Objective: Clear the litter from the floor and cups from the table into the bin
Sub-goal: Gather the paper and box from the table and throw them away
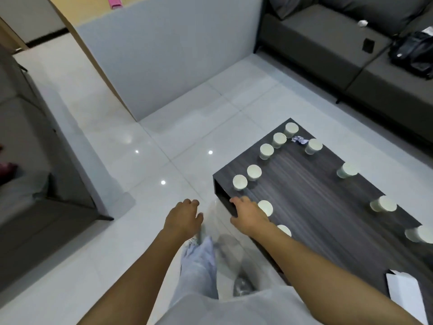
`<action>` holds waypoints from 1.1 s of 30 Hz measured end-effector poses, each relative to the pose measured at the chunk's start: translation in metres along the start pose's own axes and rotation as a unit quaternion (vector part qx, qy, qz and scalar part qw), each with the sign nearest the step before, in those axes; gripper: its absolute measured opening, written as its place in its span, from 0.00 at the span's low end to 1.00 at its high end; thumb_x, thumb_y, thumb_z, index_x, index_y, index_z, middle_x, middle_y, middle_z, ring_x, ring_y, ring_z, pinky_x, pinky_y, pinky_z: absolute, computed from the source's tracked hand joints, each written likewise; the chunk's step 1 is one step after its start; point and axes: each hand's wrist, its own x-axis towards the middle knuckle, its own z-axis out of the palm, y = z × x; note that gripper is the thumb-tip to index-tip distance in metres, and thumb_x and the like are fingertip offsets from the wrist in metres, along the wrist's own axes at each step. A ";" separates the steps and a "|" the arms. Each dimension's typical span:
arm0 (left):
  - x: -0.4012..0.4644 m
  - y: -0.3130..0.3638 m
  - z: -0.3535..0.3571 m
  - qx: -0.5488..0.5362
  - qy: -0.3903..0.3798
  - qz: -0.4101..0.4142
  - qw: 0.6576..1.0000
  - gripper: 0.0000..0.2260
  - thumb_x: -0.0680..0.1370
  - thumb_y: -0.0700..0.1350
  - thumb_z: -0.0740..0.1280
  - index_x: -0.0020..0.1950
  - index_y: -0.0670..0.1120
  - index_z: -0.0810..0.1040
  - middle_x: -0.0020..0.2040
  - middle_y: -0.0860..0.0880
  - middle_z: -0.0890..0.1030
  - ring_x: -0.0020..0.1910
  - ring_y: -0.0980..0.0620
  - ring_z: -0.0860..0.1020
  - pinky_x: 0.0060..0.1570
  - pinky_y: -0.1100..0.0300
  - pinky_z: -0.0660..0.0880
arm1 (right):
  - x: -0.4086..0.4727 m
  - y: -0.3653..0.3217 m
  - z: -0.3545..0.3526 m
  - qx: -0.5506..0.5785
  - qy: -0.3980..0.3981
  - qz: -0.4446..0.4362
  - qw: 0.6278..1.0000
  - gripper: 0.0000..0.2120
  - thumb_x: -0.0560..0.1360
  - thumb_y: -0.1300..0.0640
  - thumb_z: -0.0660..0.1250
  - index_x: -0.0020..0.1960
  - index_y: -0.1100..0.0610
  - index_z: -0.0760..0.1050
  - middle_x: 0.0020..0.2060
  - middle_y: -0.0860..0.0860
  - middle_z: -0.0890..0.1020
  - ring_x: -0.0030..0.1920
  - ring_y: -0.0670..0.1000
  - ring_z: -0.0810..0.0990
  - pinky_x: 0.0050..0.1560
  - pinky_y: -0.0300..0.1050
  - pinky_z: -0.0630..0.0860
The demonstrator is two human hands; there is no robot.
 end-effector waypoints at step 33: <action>0.576 0.052 -0.305 0.208 -0.094 0.263 0.937 0.19 0.81 0.51 0.57 0.71 0.45 0.67 0.65 0.46 0.72 0.62 0.47 0.71 0.56 0.55 0.72 | 0.424 -0.025 -0.289 0.284 0.117 0.229 0.924 0.27 0.78 0.54 0.61 0.75 0.53 0.58 0.68 0.55 0.67 0.64 0.58 0.69 0.61 0.51 0.72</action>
